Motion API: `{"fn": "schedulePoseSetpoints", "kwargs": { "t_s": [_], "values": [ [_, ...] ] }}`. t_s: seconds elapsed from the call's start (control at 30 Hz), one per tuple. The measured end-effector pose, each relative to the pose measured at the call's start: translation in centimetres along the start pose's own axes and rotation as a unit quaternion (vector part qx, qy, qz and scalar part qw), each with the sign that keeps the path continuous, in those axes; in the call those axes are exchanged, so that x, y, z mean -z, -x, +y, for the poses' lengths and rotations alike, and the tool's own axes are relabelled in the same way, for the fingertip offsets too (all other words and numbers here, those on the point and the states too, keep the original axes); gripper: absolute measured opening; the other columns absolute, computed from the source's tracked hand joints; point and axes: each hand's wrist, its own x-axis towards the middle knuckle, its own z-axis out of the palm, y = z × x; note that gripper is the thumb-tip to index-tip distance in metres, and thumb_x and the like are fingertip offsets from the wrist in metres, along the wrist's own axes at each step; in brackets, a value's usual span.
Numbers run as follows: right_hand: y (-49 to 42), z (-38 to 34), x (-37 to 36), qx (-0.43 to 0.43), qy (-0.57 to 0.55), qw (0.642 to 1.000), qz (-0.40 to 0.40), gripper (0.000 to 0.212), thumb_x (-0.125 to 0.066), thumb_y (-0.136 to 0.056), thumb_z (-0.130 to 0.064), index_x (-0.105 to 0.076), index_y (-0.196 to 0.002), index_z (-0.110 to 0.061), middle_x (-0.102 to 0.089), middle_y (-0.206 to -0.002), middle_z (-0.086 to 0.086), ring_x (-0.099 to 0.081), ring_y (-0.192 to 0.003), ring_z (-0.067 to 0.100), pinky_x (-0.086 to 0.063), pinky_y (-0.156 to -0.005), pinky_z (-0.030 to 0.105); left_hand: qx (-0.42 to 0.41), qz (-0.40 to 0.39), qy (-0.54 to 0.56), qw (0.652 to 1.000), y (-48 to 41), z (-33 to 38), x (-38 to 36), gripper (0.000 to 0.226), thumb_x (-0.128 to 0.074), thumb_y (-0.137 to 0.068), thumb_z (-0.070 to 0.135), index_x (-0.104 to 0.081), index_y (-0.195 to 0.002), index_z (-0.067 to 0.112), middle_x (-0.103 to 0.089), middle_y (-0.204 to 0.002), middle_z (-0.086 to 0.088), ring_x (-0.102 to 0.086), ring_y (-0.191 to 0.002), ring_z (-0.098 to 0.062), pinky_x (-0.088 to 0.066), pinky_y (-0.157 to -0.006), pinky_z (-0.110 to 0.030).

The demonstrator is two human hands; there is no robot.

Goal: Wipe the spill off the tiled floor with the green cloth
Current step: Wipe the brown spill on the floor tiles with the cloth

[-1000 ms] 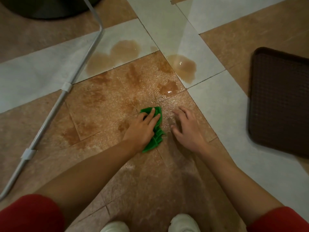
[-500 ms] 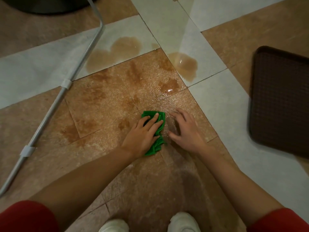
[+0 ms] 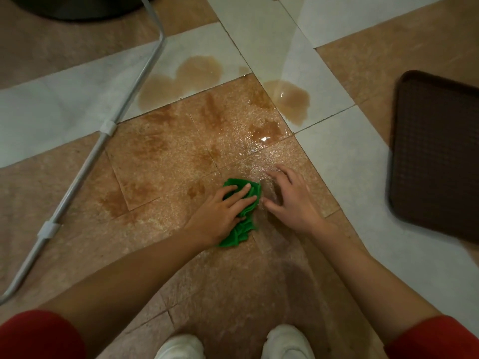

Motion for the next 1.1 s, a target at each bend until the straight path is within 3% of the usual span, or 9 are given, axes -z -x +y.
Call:
{"fn": "schedulePoseSetpoints", "kwargs": {
  "t_s": [0.1,0.27,0.43,0.57,0.67,0.8,0.9,1.0,1.1],
  "values": [
    [0.2,0.1,0.0,0.003,0.004,1.000,-0.001,0.065,-0.061,-0.085,-0.040,-0.033,-0.141,-0.026,-0.020,-0.154,-0.001,-0.017,-0.141,0.019,-0.017,-0.116,0.047,-0.005,0.004,-0.020,1.000,0.1,-0.8,0.4,0.053,-0.030,-0.087,0.037,-0.039,-0.137,0.024,-0.046,-0.141,-0.002,-0.050,-0.120,-0.032,-0.052,-0.087,-0.046],
    [0.4,-0.2,-0.2,0.007,0.028,0.999,-0.022,0.067,-0.059,-0.085,-0.045,-0.030,-0.143,-0.028,-0.018,-0.155,0.001,-0.014,-0.142,0.024,-0.014,-0.116,0.050,0.057,0.011,0.001,0.998,-0.5,0.8,0.3,0.056,-0.027,-0.094,0.035,-0.016,-0.147,0.024,-0.014,-0.155,-0.001,-0.015,-0.140,-0.029,-0.027,-0.111,-0.044],
    [0.5,-0.7,-0.7,0.029,0.054,0.997,-0.038,0.069,-0.054,-0.086,-0.051,-0.027,-0.144,-0.027,-0.013,-0.156,0.000,-0.009,-0.143,0.022,-0.010,-0.118,0.047,-0.003,-0.042,-0.007,0.999,1.4,0.4,-0.1,0.060,-0.036,-0.098,0.026,-0.001,-0.147,0.029,0.012,-0.151,0.011,0.004,-0.143,-0.022,-0.011,-0.116,-0.038],
    [0.8,-0.8,-0.7,0.033,0.064,0.996,-0.047,0.070,-0.054,-0.087,-0.050,-0.024,-0.146,-0.027,-0.009,-0.158,0.000,-0.005,-0.145,0.021,-0.004,-0.119,0.044,0.056,0.005,0.004,0.998,1.4,-1.6,0.8,0.059,-0.041,-0.095,0.021,-0.013,-0.147,0.027,-0.006,-0.155,0.006,-0.007,-0.143,-0.023,-0.019,-0.115,-0.043],
    [0.5,-1.0,-0.7,0.041,0.061,0.996,-0.040,0.069,-0.055,-0.087,-0.050,-0.026,-0.145,-0.026,-0.011,-0.157,0.001,-0.006,-0.144,0.021,-0.004,-0.119,0.043,0.104,0.002,-0.002,0.995,0.4,-1.1,1.2,0.061,-0.040,-0.096,0.029,-0.008,-0.148,0.026,-0.004,-0.157,0.003,-0.003,-0.143,-0.024,-0.019,-0.114,-0.044],
    [0.1,-1.2,-0.7,0.044,0.051,0.997,-0.025,0.068,-0.055,-0.086,-0.050,-0.029,-0.144,-0.025,-0.014,-0.157,0.000,-0.010,-0.144,0.022,-0.009,-0.118,0.045,0.003,-0.048,-0.012,0.999,1.7,-0.5,-0.1,0.066,-0.041,-0.097,0.024,0.003,-0.146,0.029,0.013,-0.151,0.011,0.010,-0.143,-0.021,-0.006,-0.117,-0.040],
    [0.2,-1.1,-0.8,0.038,0.048,0.998,-0.023,0.068,-0.054,-0.087,-0.050,-0.028,-0.144,-0.025,-0.013,-0.157,-0.001,-0.010,-0.144,0.022,-0.009,-0.118,0.046,-0.045,-0.034,0.008,0.998,2.9,-2.4,-0.7,0.070,-0.045,-0.094,0.015,0.002,-0.142,0.034,0.005,-0.150,0.014,0.005,-0.143,-0.019,-0.015,-0.116,-0.043],
    [0.3,-0.8,-0.9,0.033,0.045,0.998,-0.030,0.069,-0.055,-0.087,-0.050,-0.027,-0.145,-0.025,-0.012,-0.157,0.000,-0.010,-0.144,0.021,-0.006,-0.117,0.044,-0.007,-0.017,-0.006,1.000,2.2,-3.1,-0.2,0.070,-0.049,-0.093,0.018,-0.003,-0.144,0.031,-0.001,-0.152,0.011,-0.003,-0.144,-0.022,-0.024,-0.113,-0.047],
    [0.1,-0.8,-1.0,0.034,0.042,0.998,-0.030,0.069,-0.055,-0.087,-0.049,-0.028,-0.145,-0.025,-0.013,-0.157,0.000,-0.011,-0.144,0.022,-0.007,-0.118,0.045,0.061,-0.012,-0.015,0.998,1.0,-1.4,0.6,0.065,-0.042,-0.096,0.028,-0.002,-0.147,0.027,0.001,-0.156,0.006,0.002,-0.144,-0.022,-0.015,-0.116,-0.041]
  ]
}}
